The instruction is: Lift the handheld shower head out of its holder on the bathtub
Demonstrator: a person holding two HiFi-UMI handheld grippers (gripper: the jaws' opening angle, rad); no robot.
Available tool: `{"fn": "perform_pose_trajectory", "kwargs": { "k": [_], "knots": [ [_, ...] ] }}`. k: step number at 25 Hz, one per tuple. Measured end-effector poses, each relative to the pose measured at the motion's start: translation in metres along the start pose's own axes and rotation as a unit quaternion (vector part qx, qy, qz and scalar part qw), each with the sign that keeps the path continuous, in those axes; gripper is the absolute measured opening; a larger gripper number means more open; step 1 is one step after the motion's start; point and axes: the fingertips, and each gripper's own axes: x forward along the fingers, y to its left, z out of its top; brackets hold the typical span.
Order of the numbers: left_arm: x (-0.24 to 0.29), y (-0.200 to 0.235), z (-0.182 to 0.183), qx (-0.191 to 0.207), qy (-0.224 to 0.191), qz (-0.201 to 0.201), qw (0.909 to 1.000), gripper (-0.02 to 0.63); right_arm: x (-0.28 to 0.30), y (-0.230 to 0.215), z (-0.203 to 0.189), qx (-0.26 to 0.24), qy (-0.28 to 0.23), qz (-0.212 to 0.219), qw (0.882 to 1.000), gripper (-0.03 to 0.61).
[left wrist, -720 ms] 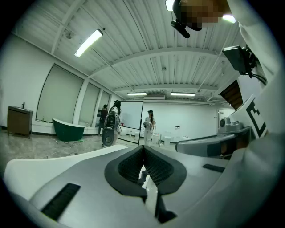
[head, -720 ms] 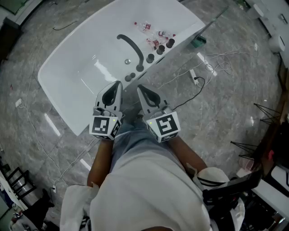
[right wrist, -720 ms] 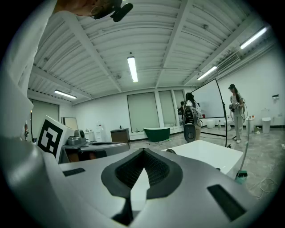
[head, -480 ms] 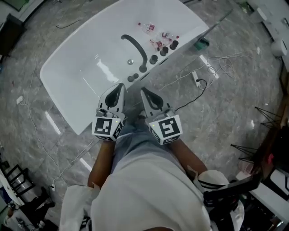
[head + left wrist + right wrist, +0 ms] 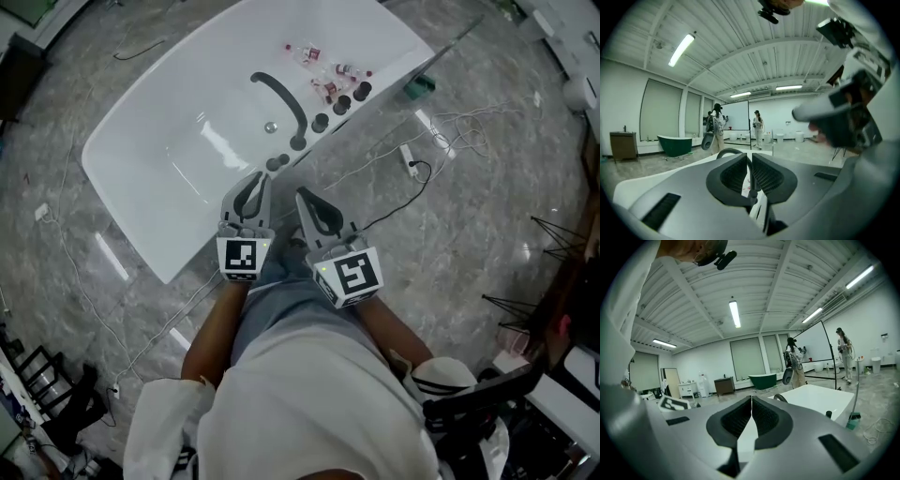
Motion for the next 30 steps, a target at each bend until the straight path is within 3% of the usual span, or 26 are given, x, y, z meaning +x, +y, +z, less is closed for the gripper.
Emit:
{"fn": "perform_pose_trajectory", "kwargs": {
  "k": [1, 3, 7, 10, 18, 21, 23, 27, 30],
  "knots": [
    [0.011, 0.002, -0.018, 0.009, 0.013, 0.007, 0.9999, 0.031, 0.002, 0.000, -0.001, 0.004, 0.001, 0.003, 1.000, 0.018],
    [0.038, 0.004, -0.058, 0.014, 0.051, 0.010, 0.9986, 0.218, 0.006, 0.001, -0.004, 0.005, 0.008, 0.010, 1.000, 0.018],
    [0.090, 0.004, -0.146, 0.020, 0.149, 0.008, 0.9886, 0.247, 0.015, -0.006, -0.022, -0.005, 0.038, 0.006, 0.999, 0.018],
    [0.111, 0.023, -0.184, 0.025, 0.192, 0.020, 0.9809, 0.259, 0.025, -0.005, -0.037, -0.003, 0.058, -0.013, 0.998, 0.018],
    [0.148, 0.080, -0.247, 0.003, 0.225, 0.052, 0.9731, 0.259, 0.059, -0.009, -0.056, 0.002, 0.079, -0.017, 0.997, 0.018],
    [0.158, 0.094, -0.262, 0.005, 0.217, 0.047, 0.9752, 0.253, 0.079, -0.003, -0.062, -0.001, 0.084, -0.002, 0.996, 0.018],
    [0.165, 0.102, -0.267, 0.010, 0.206, 0.042, 0.9776, 0.146, 0.094, 0.002, -0.069, -0.007, 0.090, 0.007, 0.996, 0.020],
    [0.168, 0.116, -0.270, -0.001, 0.191, 0.053, 0.9802, 0.146, 0.115, 0.010, -0.076, -0.016, 0.084, 0.021, 0.996, 0.018],
    [0.162, 0.121, -0.244, -0.002, 0.158, 0.056, 0.9859, 0.146, 0.122, 0.013, -0.076, -0.016, 0.090, 0.023, 0.996, 0.018]
  ]
}}
